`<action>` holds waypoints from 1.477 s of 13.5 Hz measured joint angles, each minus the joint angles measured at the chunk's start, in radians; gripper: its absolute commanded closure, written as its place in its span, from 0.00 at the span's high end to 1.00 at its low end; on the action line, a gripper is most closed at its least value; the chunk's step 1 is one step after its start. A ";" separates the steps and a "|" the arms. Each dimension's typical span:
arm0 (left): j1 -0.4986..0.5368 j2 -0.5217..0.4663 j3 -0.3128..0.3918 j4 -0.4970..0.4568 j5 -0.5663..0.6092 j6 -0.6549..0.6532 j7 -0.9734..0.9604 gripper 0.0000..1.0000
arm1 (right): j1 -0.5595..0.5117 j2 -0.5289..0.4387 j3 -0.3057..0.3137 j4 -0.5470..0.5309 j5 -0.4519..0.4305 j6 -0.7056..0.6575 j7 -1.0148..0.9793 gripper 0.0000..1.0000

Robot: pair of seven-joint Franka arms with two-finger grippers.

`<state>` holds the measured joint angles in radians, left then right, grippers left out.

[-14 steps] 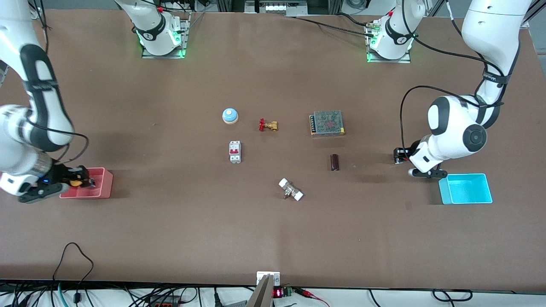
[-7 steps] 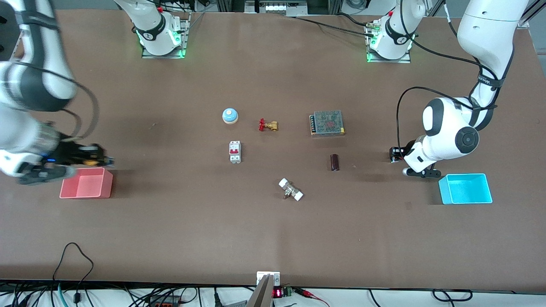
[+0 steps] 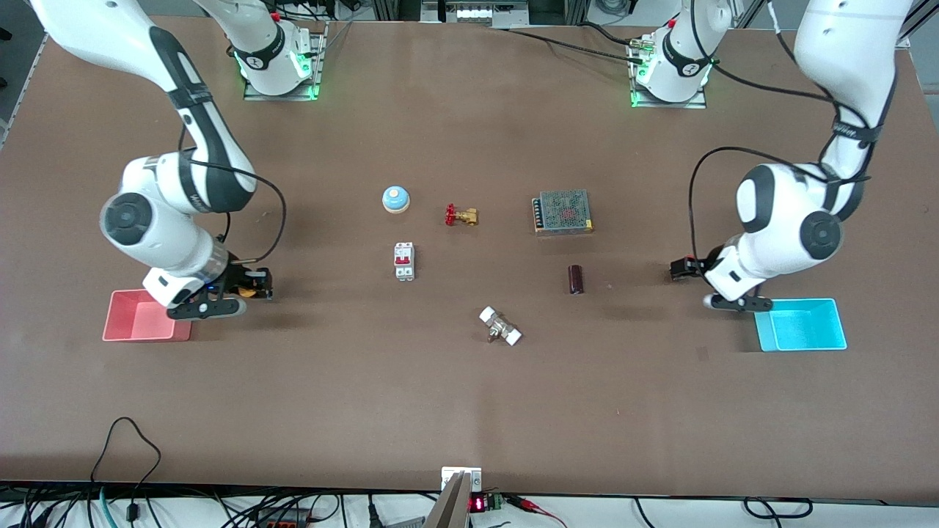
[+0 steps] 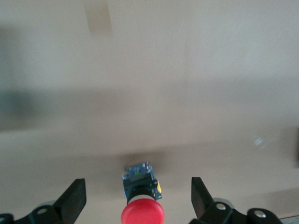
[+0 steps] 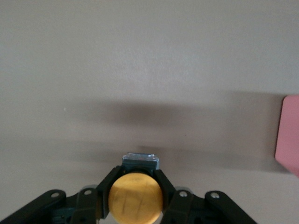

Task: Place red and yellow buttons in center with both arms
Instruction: 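Set the red button down with the left gripper while the right gripper carries yellow, then set the yellow button down with the right gripper while the left gripper withdraws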

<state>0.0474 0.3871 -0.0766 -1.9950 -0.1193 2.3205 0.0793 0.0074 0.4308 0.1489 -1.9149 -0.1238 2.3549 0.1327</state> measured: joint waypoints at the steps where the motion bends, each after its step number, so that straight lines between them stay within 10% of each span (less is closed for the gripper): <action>1: 0.000 -0.021 0.005 0.037 0.001 -0.035 0.000 1.00 | 0.009 0.004 0.000 -0.007 -0.014 0.000 0.019 0.19; 16: -0.002 -0.081 0.116 0.619 0.041 -0.661 -0.104 1.00 | 0.057 0.068 0.003 -0.045 -0.024 0.094 0.033 0.22; 20: -0.006 -0.170 0.115 0.626 0.041 -0.738 -0.111 1.00 | 0.058 0.069 0.003 -0.045 -0.024 0.094 0.034 0.76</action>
<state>0.0411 0.2170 0.0382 -1.3690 -0.0785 1.5827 -0.0318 0.0654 0.4993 0.1520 -1.9598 -0.1483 2.4489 0.1669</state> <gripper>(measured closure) 0.000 0.586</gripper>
